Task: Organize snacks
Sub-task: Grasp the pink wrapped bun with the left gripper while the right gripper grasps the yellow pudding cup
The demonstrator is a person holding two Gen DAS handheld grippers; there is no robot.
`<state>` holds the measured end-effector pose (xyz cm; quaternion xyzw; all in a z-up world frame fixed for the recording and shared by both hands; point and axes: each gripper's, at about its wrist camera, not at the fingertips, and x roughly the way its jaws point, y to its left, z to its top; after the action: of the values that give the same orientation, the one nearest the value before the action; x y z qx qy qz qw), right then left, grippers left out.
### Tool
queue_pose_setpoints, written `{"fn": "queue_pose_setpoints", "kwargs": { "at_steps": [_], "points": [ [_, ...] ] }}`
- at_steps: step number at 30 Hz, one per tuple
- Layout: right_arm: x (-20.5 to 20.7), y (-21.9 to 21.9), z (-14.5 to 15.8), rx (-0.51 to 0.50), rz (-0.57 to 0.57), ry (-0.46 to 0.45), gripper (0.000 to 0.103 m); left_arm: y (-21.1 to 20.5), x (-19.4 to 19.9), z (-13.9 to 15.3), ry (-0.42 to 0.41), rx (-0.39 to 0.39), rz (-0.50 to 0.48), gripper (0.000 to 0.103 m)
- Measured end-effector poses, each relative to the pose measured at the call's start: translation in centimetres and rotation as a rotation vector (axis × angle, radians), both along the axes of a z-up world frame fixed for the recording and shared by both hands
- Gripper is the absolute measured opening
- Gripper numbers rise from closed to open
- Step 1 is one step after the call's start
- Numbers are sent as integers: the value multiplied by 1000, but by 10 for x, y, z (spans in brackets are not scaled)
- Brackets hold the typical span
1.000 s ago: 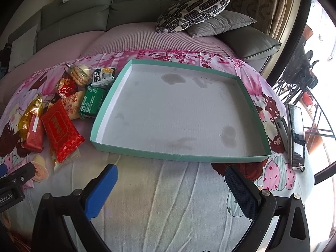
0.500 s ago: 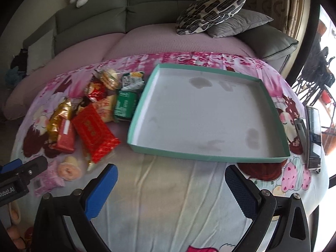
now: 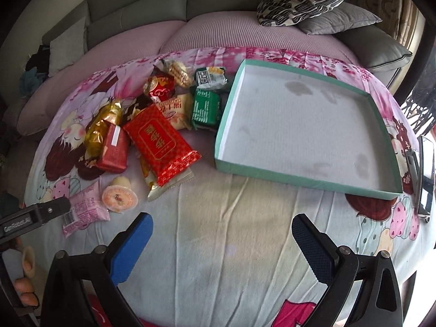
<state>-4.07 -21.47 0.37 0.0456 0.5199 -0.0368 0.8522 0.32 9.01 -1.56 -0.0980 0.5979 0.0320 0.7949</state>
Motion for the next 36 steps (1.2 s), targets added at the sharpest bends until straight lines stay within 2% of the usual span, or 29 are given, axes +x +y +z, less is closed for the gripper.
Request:
{"fn": "queue_pose_setpoints", "kwargs": {
  "at_steps": [3, 5, 8, 12, 14, 20, 23, 29, 36],
  "points": [
    [-1, 2, 2, -2, 4, 6, 103, 2, 1, 0, -14, 37, -3, 103],
    [0, 2, 3, -5, 3, 9, 103, 1, 4, 2, -22, 50, -40, 103],
    [2, 3, 5, -7, 4, 9, 103, -5, 9, 6, -32, 88, -136, 103],
    [6, 6, 5, -10, 6, 18, 103, -25, 12, -1, -19, 104, -327, 103],
    [10, 8, 3, 1, 11, 31, 103, -29, 15, -6, -6, 102, -368, 103],
    [19, 13, -4, 36, 21, 59, 103, -43, 21, -32, 37, 173, -461, 103],
    [24, 16, -8, 71, 22, 76, 103, -38, 29, -40, 44, 180, -433, 103],
    [35, 31, -16, 101, 42, 101, 103, 0, 50, -41, 17, 124, -267, 103],
    [46, 72, -23, 99, 151, 93, 103, 23, 53, -44, 4, 83, -184, 103]
  ]
}}
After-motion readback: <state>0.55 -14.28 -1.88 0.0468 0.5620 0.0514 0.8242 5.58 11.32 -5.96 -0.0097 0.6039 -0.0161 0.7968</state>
